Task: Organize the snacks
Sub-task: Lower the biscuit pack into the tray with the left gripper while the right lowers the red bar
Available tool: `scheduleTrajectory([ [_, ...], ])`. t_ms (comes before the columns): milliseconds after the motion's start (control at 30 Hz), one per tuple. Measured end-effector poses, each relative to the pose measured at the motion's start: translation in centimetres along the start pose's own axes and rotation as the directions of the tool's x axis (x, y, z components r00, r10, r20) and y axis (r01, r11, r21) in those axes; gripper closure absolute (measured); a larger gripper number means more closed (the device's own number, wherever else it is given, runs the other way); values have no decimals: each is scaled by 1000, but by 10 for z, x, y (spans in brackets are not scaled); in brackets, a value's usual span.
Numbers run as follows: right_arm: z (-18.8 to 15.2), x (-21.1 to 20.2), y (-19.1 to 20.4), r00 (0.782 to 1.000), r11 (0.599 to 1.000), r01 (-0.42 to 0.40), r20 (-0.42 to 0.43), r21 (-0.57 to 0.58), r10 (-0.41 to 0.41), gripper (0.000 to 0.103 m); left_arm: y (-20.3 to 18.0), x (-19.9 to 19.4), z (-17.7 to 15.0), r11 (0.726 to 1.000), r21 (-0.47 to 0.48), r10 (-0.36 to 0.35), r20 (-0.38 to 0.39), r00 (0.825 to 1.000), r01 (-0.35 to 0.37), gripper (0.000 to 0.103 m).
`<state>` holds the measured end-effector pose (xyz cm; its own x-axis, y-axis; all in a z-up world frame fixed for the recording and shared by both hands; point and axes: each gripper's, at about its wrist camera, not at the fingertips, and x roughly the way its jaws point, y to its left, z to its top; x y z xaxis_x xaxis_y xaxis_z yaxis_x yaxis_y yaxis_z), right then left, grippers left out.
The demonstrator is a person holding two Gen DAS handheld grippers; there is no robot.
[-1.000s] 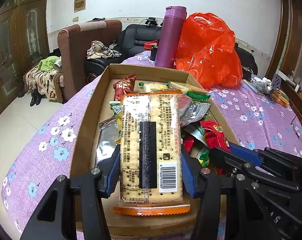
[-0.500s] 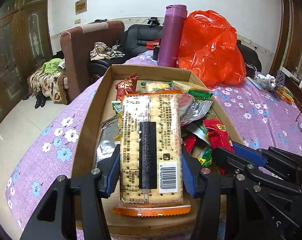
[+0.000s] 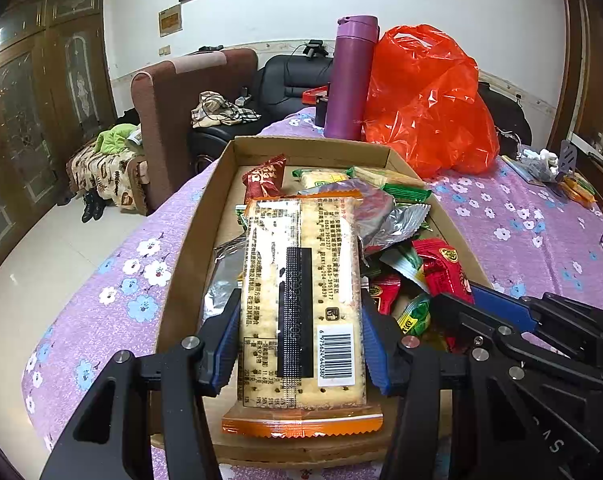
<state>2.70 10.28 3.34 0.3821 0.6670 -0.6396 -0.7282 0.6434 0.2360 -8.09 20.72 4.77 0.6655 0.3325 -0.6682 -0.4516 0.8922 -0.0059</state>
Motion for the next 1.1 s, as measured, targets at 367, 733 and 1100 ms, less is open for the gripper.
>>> scheduleTrajectory([
  [367,0,-2,2,1000,1000,-6,12,0,6,79,-2,-4,-1,1000,1,21,11,1000,-21,50],
  [733,0,-10,3,999,1000,-27,28,9,26,79,-3,-8,-4,999,5,40,28,999,-40,50],
  [1100,0,-23,1,997,999,-33,64,23,31,79,-5,-12,-10,998,7,60,22,998,-60,39],
])
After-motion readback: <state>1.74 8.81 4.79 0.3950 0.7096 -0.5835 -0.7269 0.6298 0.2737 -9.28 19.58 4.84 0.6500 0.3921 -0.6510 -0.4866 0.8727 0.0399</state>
